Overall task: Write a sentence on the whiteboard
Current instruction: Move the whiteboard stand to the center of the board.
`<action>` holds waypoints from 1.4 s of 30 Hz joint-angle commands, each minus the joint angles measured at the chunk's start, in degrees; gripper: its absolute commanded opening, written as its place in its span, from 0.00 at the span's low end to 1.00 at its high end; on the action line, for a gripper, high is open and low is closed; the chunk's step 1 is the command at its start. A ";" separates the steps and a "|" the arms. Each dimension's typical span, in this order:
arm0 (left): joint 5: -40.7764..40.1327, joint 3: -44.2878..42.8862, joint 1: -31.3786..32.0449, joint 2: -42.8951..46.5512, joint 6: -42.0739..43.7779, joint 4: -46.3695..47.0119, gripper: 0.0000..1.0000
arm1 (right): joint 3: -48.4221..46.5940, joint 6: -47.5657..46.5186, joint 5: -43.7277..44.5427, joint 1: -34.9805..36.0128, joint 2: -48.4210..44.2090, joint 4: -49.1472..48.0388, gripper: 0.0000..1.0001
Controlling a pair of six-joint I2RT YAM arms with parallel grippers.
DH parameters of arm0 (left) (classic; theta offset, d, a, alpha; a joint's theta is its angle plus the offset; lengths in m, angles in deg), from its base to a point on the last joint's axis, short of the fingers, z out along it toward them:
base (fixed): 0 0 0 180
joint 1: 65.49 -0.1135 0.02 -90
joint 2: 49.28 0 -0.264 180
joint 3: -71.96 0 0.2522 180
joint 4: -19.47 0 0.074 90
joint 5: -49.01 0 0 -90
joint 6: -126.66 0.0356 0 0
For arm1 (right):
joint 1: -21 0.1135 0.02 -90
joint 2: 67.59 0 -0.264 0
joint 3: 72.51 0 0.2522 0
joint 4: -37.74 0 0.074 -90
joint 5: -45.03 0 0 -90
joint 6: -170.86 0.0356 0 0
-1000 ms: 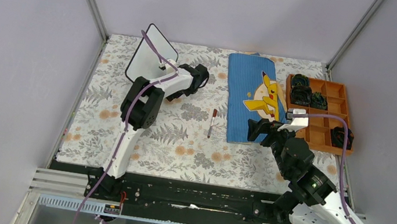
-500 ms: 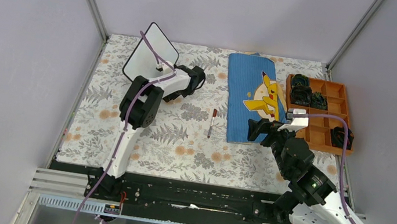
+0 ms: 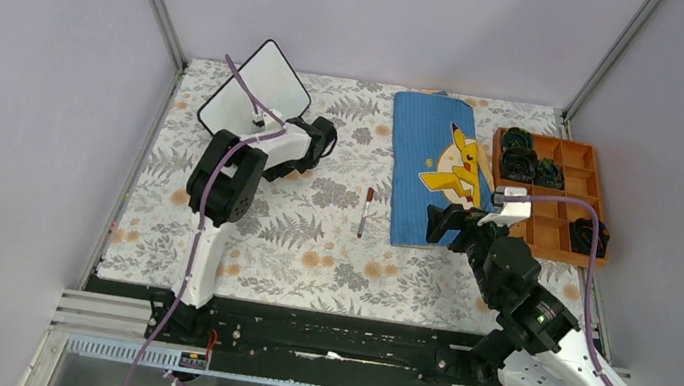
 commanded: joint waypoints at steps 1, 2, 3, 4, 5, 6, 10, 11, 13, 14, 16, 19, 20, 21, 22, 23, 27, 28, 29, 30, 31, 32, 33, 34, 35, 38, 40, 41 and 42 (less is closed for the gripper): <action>1.85 1.31 -0.32 2.20 5.55 6.77 0.58 | -1.09 -0.43 0.02 0.08 0.07 -3.19 1.00; 2.80 1.13 -0.32 2.10 5.98 7.26 0.60 | -1.08 -0.31 0.02 0.10 0.05 -3.15 1.00; 3.87 1.05 -0.29 2.06 6.20 7.66 0.62 | -1.15 -0.34 0.10 0.13 0.03 -3.07 1.00; 4.74 0.96 -0.34 2.08 6.31 8.23 0.64 | -1.22 -0.34 0.08 0.12 0.06 -2.99 1.00; 5.49 0.94 -0.32 2.17 6.54 8.84 0.66 | -1.29 -0.34 0.06 0.12 0.19 -2.96 1.00; 6.12 0.90 -0.27 2.17 6.68 9.38 0.68 | -1.34 -0.38 0.08 0.11 0.20 -2.88 1.00; 7.33 0.57 -0.38 2.41 6.15 10.45 0.69 | -1.49 -0.54 0.26 0.08 0.45 -2.78 1.00; 7.30 0.48 -0.36 2.42 5.71 10.45 0.69 | -1.44 -0.52 0.25 0.08 0.46 -2.78 1.00; 7.24 0.44 -0.48 2.34 4.59 10.36 0.67 | -1.44 -0.57 0.26 0.10 0.52 -2.76 1.00; 7.03 0.58 -0.52 2.47 3.80 10.21 0.66 | -1.45 -0.56 0.25 0.14 0.51 -2.78 1.00; 6.75 0.92 -0.78 2.58 2.11 9.80 0.64 | -1.45 -0.68 0.32 0.13 0.55 -2.78 1.00; 6.79 1.17 -1.35 2.65 0.45 9.52 0.63 | -1.39 -0.69 0.47 0.15 0.50 -2.64 1.00; 6.77 1.27 -1.51 2.61 0.06 9.29 0.63 | -1.41 -0.69 0.45 0.16 0.50 -2.63 1.00; 6.77 1.32 -1.72 2.65 -0.19 9.25 0.62 | -1.29 -0.74 0.56 0.14 0.55 -2.68 1.00; 6.69 1.39 -1.90 2.61 -0.41 9.21 0.62 | -1.28 -0.70 0.54 0.14 0.55 -2.65 1.00; 6.79 1.52 -2.05 2.67 -0.56 9.21 0.62 | -1.26 -0.70 0.57 0.14 0.55 -2.63 1.00; 6.92 1.81 -2.74 2.71 -0.63 9.34 0.61 | -1.27 -0.78 0.68 0.16 0.63 -2.55 1.00; 6.94 1.98 -2.87 2.68 -0.66 9.44 0.60 | -1.26 -0.78 0.71 0.13 0.64 -2.52 1.00; 7.02 2.19 -2.99 2.75 -0.56 9.70 0.60 | -1.26 -0.78 0.68 0.14 0.71 -2.54 1.00; 7.15 2.43 -3.06 2.88 -0.36 9.97 0.60 | -1.21 -0.76 0.68 0.14 0.76 -2.65 1.00; 7.20 2.64 -3.14 2.98 -0.32 10.16 0.60 | -1.22 -0.74 0.66 0.10 0.76 -2.66 1.00; 7.27 2.86 -3.23 3.07 -0.27 10.36 0.59 | -1.11 -0.73 0.64 0.15 0.85 -2.68 1.00; 7.37 3.04 -3.25 3.11 -0.11 10.68 0.59 | -1.08 -0.70 0.67 0.14 0.88 -2.71 1.00; 7.46 3.24 -3.33 3.21 0.05 10.89 0.59 | -1.08 -0.70 0.63 0.16 0.88 -2.65 1.00; 7.54 3.37 -3.34 3.27 0.30 11.06 0.60 | -1.09 -0.69 0.71 0.12 0.85 -2.60 1.00; 7.97 3.91 -3.35 3.98 1.98 12.18 0.64 | -1.05 -0.67 0.71 0.08 0.79 -2.56 1.00; 8.54 5.26 -3.38 5.10 3.75 14.22 0.66 | -1.00 -0.62 0.70 0.13 0.77 -2.57 1.00; 8.63 6.11 -3.35 5.74 4.42 15.25 0.67 | -0.92 -0.61 0.64 0.09 0.77 -2.64 1.00; 8.62 6.89 -3.34 6.36 4.91 15.99 0.68 | -0.94 -0.54 0.68 0.14 0.81 -2.64 1.00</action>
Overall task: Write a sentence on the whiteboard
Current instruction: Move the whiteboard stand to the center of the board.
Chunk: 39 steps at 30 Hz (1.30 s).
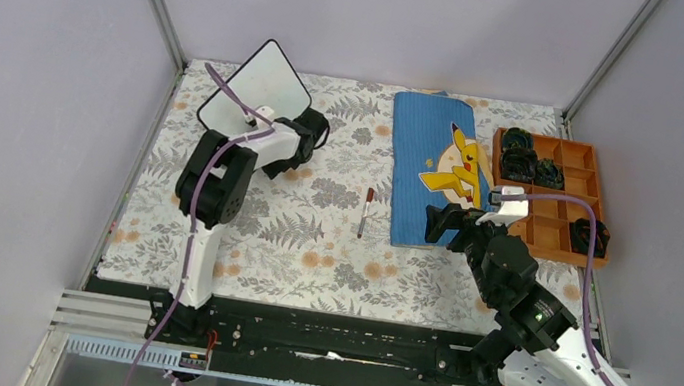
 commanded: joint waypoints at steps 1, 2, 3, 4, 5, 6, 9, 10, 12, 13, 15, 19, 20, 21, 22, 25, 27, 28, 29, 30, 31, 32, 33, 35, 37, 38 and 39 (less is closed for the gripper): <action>0.59 3.44 -0.74 3.32 2.85 4.31 0.69 | -0.90 -0.52 0.58 0.16 -0.05 -2.61 1.00; 0.39 3.77 -0.78 3.49 3.01 4.50 0.69 | -0.88 -0.41 0.59 0.15 -0.06 -2.64 1.00; 0.24 3.85 -0.93 3.61 3.06 4.56 0.69 | -0.89 -0.43 0.48 0.08 -0.08 -2.59 1.00; 0.22 3.92 -1.08 3.66 3.04 4.53 0.69 | -0.90 -0.39 0.39 0.09 -0.16 -2.52 1.00; 0.34 3.97 -1.25 3.66 2.99 4.57 0.68 | -0.89 -0.35 0.48 0.13 -0.19 -2.50 1.00; 0.50 3.93 -1.43 3.58 2.91 4.61 0.67 | -0.84 -0.33 0.50 0.10 -0.27 -2.37 1.00; 0.77 3.80 -1.66 3.39 2.77 4.48 0.65 | -0.85 -0.36 0.68 0.15 -0.61 -1.97 1.00; 0.75 3.62 -1.71 3.30 2.85 4.46 0.65 | -0.90 -0.34 0.85 0.08 -0.69 -1.89 1.00; 0.58 3.29 -1.84 3.13 2.86 4.38 0.63 | -0.84 -0.34 0.87 0.12 -0.81 -1.80 1.00; 0.57 3.19 -1.91 3.00 2.86 4.33 0.63 | -0.86 -0.34 0.90 0.08 -0.76 -1.70 1.00; 0.54 2.86 -2.09 2.77 2.86 4.10 0.61 | -0.84 -0.34 1.02 0.08 -0.77 -1.69 1.00; 0.40 2.79 -2.36 2.78 2.94 4.08 0.57 | -0.87 -0.34 1.01 0.15 -0.57 -1.73 1.00; 0.40 2.90 -2.43 2.71 3.01 4.08 0.56 | -0.83 -0.34 0.94 0.15 -0.54 -1.76 1.00; 0.35 2.92 -2.50 2.72 3.03 4.09 0.54 | -0.82 -0.39 1.00 0.16 -0.48 -1.83 1.00; 0.31 3.00 -2.58 2.72 3.11 4.09 0.53 | -0.76 -0.35 1.03 0.15 -0.53 -1.79 1.00; 0.24 3.28 -2.72 2.72 3.30 4.09 0.49 | -0.77 -0.43 1.07 0.12 -0.47 -1.82 1.00; 0.30 3.59 -2.72 2.72 3.30 4.22 0.47 | -0.58 -0.37 1.08 0.10 -0.54 -1.84 1.00; 0.38 3.77 -2.72 2.79 3.38 4.24 0.45 | -0.58 -0.39 1.07 0.09 -0.56 -1.86 1.00; 0.44 4.06 -2.72 2.87 3.43 4.31 0.43 | -0.55 -0.35 1.08 0.13 -0.56 -1.88 1.00; 0.52 4.38 -2.72 3.00 3.51 4.38 0.42 | -0.56 -0.34 1.11 0.15 -0.58 -1.87 1.00; 0.61 4.70 -2.72 3.12 3.60 4.56 0.40 | -0.55 -0.34 1.08 0.13 -0.63 -1.87 1.00; 0.70 5.05 -2.72 3.27 3.71 4.94 0.38 | -0.55 -0.28 1.04 0.16 -0.59 -1.86 1.00; 0.79 5.53 -2.72 3.44 3.85 5.24 0.36 | -0.57 -0.26 1.03 0.13 -0.57 -1.87 1.00; 0.92 6.48 -2.72 3.99 4.10 5.79 0.33 | -0.56 -0.19 0.99 0.15 -0.56 -1.86 1.00; 1.13 7.61 -2.72 4.56 4.78 6.85 0.28 | -0.56 -0.04 0.91 0.15 -0.61 -1.79 1.00; 1.32 8.24 -2.74 4.87 5.12 7.27 0.26 | -0.55 0.04 0.85 0.16 -0.63 -1.79 1.00; 1.59 8.94 -2.72 5.30 5.56 7.91 0.23 | -0.57 0.16 0.80 0.16 -0.57 -1.82 1.00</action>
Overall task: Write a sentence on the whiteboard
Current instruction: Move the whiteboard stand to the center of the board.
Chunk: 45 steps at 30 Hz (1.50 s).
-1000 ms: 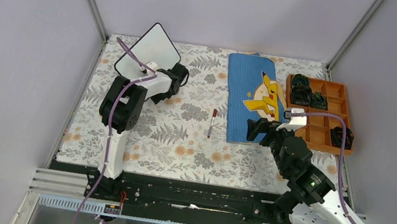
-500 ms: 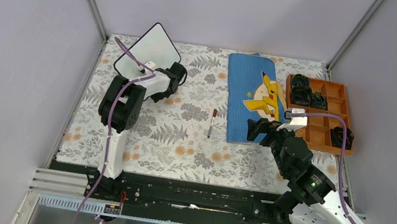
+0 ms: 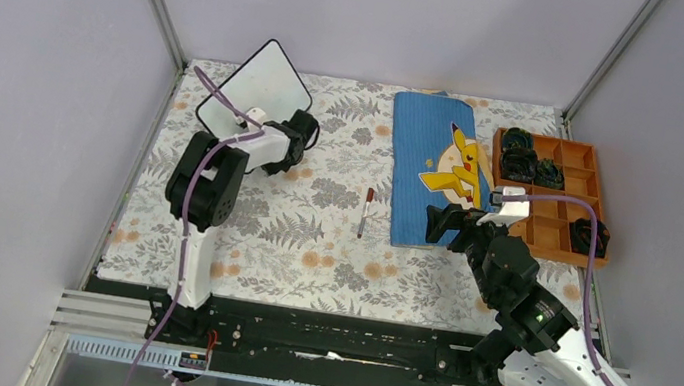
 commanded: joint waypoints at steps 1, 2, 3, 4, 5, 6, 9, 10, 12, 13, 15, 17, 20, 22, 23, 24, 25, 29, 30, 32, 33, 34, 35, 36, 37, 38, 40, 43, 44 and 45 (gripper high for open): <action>1.00 3.69 -0.77 2.14 2.50 3.72 0.21 | -0.49 0.26 0.69 0.13 -0.19 -1.86 1.00; 1.48 4.43 -0.71 2.67 3.19 4.28 0.19 | -0.43 0.37 0.69 0.10 -0.21 -1.90 1.00; 1.68 5.42 -0.62 3.12 3.71 4.75 0.17 | -0.33 0.47 0.65 0.15 -0.19 -1.96 1.00; 1.80 6.23 -0.53 3.61 4.40 5.42 0.13 | -0.26 0.57 0.59 0.08 -0.19 -2.09 1.00; 2.01 7.21 -0.47 4.12 5.00 6.02 0.09 | -0.16 0.64 0.45 0.09 -0.19 -2.23 1.00; 2.17 8.07 -0.43 4.77 5.39 6.60 0.06 | -0.09 0.73 0.39 0.12 -0.15 -2.28 1.00; 3.02 10.45 -0.47 6.35 6.99 8.19 0.00 | 0.00 0.84 0.22 0.10 -0.17 -2.34 1.00; 3.33 11.17 -0.43 6.75 7.36 8.47 0.00 | -0.01 0.92 0.13 0.08 -0.11 -2.37 1.00; 4.41 12.84 -0.23 7.80 8.57 9.78 0.00 | 0.10 1.00 0.15 0.09 -0.23 -2.30 1.00; 5.10 13.97 -0.08 8.39 9.30 10.83 0.00 | 0.13 1.06 0.08 0.15 -0.32 -2.21 1.00; 6.66 16.33 0.71 9.73 11.38 13.38 0.00 | 0.29 1.18 0.02 0.11 -0.50 -2.21 1.00; 7.56 18.53 2.22 11.25 13.74 15.44 0.00 | 0.61 1.47 0.01 0.15 -0.78 -2.21 1.00; 8.74 21.24 4.37 13.48 16.53 18.17 0.00 | 0.90 1.79 -0.15 0.08 -1.08 -2.15 1.00; 9.31 22.38 5.63 14.66 18.03 18.82 0.00 | 1.07 2.09 -0.28 0.15 -1.23 -2.26 1.00; 9.50 22.72 6.15 14.91 18.48 18.93 0.00 | 1.17 2.19 -0.39 0.08 -1.26 -2.28 1.00; 9.78 23.01 6.57 15.04 19.06 19.01 0.00 | 1.25 2.29 -0.49 0.15 -1.47 -2.31 1.00; 10.12 23.34 7.01 15.19 19.64 19.11 0.00 | 1.39 2.38 -0.60 0.12 -1.58 -2.37 1.00; 12.05 26.05 8.98 16.60 22.65 20.96 0.00 | 2.02 2.35 -0.67 0.11 -2.17 -2.62 1.00; 12.67 26.78 9.50 16.91 23.69 21.37 0.00 | 2.00 2.27 -0.68 0.11 -2.24 -2.61 1.00; 13.93 28.30 10.36 17.49 25.30 22.54 0.00 | 1.96 2.12 -0.69 0.13 -2.26 -2.81 1.00; 14.53 29.08 10.65 17.79 25.69 23.11 0.00 | 1.93 2.10 -0.63 0.15 -2.28 -2.82 1.00; 14.94 29.71 10.85 18.11 25.74 23.49 0.00 | 1.91 2.18 -0.85 0.14 -2.24 -2.78 1.00; 15.56 30.31 10.95 18.38 25.80 23.84 0.00 | 1.91 2.17 -0.87 0.10 -2.35 -2.70 1.00; 16.07 30.78 11.00 18.65 26.05 24.28 0.00 | 1.95 2.23 -0.90 0.11 -2.38 -2.59 1.00; 16.25 31.21 11.15 18.87 26.17 24.46 0.00 | 1.91 2.25 -0.96 0.16 -2.47 -2.50 1.00; 16.29 31.49 11.30 19.04 26.39 24.48 0.00 | 1.95 2.27 -0.93 0.14 -2.62 -2.41 1.00; 16.40 32.00 11.50 19.38 27.01 24.53 0.00 | 2.04 2.28 -0.89 0.09 -2.93 -2.30 1.00; 15.62 32.47 12.68 20.00 28.61 24.88 0.00 | 2.14 2.25 -0.70 0.11 -3.23 -2.20 1.00; 15.08 32.52 13.16 20.09 29.11 24.87 0.00 | 2.05 2.25 -0.57 0.08 -3.23 -2.13 1.00; 14.51 32.46 13.66 20.06 29.58 24.79 0.00 | 2.04 2.30 -0.61 0.07 -3.24 -2.00 1.00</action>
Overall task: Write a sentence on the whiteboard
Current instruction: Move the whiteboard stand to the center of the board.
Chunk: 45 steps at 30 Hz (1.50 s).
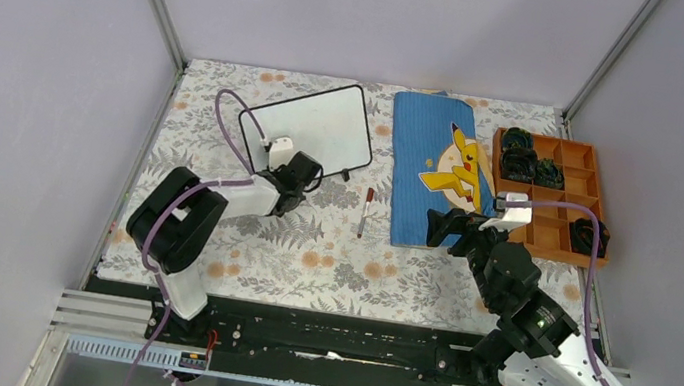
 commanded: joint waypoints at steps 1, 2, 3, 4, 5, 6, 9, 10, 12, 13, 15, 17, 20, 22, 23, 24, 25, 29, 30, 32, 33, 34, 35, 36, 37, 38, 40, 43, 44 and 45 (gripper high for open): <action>2.15 1.77 2.92 -0.25 4.82 -2.12 0.00 | -0.19 0.49 -0.25 0.08 -0.53 -1.96 1.00; 1.64 1.73 3.33 -0.27 5.05 -2.28 0.00 | -0.21 0.48 -0.25 0.11 -0.58 -1.91 1.00; 1.13 1.70 3.69 -0.35 5.21 -2.44 0.00 | -0.34 0.52 -0.27 0.11 -0.55 -1.80 1.00; 0.96 1.77 3.91 -0.35 5.31 -2.50 0.00 | -0.35 0.56 -0.26 0.13 -0.61 -1.72 1.00; 0.98 1.83 4.02 -0.36 5.36 -2.43 0.00 | -0.41 0.56 -0.24 0.12 -0.52 -1.63 1.00; 0.94 2.00 4.17 -0.32 5.36 -2.38 0.00 | -0.45 0.49 -0.23 0.15 -0.57 -1.59 1.00; 1.64 2.52 4.38 -0.10 5.71 -1.78 0.00 | -0.38 0.65 -0.24 0.10 -0.56 -1.32 1.00; 1.92 2.86 4.48 0.13 5.86 -1.48 0.00 | -0.40 0.65 -0.22 0.09 -0.53 -1.22 1.00; 2.41 3.25 4.63 0.45 6.16 -0.94 0.00 | -0.43 0.74 -0.31 0.08 -0.53 -0.88 1.00; 2.55 3.62 4.71 0.65 6.37 -0.71 0.00 | -0.43 0.81 -0.26 0.15 -0.55 -0.78 1.00; 2.84 3.93 4.88 1.00 6.45 -0.62 0.00 | -0.40 0.84 -0.23 0.16 -0.62 -0.70 1.00; 3.71 4.27 5.14 1.18 6.96 -0.19 0.00 | -0.49 0.83 -0.37 0.10 -0.53 -0.57 1.00; 4.75 4.34 6.00 0.75 8.15 0.06 0.00 | -0.63 0.83 -0.44 0.13 -0.36 -0.60 1.00; 4.41 4.33 6.80 0.62 8.65 0.06 0.00 | -0.64 0.83 -0.48 0.16 -0.30 -0.62 1.00; 4.31 4.25 7.03 0.53 8.79 0.08 0.00 | -0.71 0.83 -0.52 0.16 -0.31 -0.61 1.00; 4.24 4.13 7.12 0.52 8.74 -0.11 0.00 | -0.70 0.85 -0.54 0.16 -0.26 -0.60 1.00; 4.17 4.06 7.13 0.58 8.65 -0.30 0.00 | -0.71 0.84 -0.56 0.10 -0.31 -0.56 1.00; 3.03 3.90 7.11 1.31 7.94 -0.70 0.00 | -0.70 0.88 -0.64 0.14 -0.09 -0.61 1.00; 2.74 3.92 7.12 1.64 7.72 -0.87 0.00 | -0.65 0.91 -0.63 0.09 -0.04 -0.67 1.00; 2.19 3.92 7.13 2.38 7.13 -1.07 0.00 | -0.70 0.92 -0.65 0.13 -0.01 -0.54 1.00; 2.03 4.04 7.13 2.86 6.99 -1.11 0.00 | -0.67 0.92 -0.58 0.12 0.06 -0.57 1.00; 1.79 4.23 7.13 3.48 6.67 -1.03 0.01 | -0.72 0.92 -0.63 0.13 0.03 -0.55 1.00; 1.63 4.58 7.13 4.25 6.43 -0.70 0.07 | -0.77 0.92 -0.70 0.08 0.02 -0.49 1.00; 1.93 5.15 7.11 5.17 6.61 -0.06 0.15 | -0.80 0.92 -0.69 0.14 0.08 -0.47 1.00; 2.38 5.60 7.11 5.96 6.67 0.77 0.24 | -0.68 1.01 -0.69 0.15 0.09 -0.51 1.00; 2.70 5.94 7.13 6.59 6.60 1.14 0.30 | -0.70 1.01 -0.69 0.13 0.08 -0.49 1.00; 3.13 6.03 7.13 7.35 6.33 1.19 0.40 | -0.63 1.16 -0.79 0.15 0.18 -0.38 1.00; 3.69 6.15 7.12 8.61 5.92 0.84 0.50 | -0.58 1.43 -0.91 0.15 0.11 -0.13 1.00; 4.02 6.24 7.13 9.25 5.89 0.83 0.53 | -0.64 1.47 -0.98 0.12 0.12 -0.02 1.00; 4.26 6.37 7.13 10.04 5.76 0.78 0.57 | -0.67 1.57 -1.07 0.11 0.05 0.12 1.00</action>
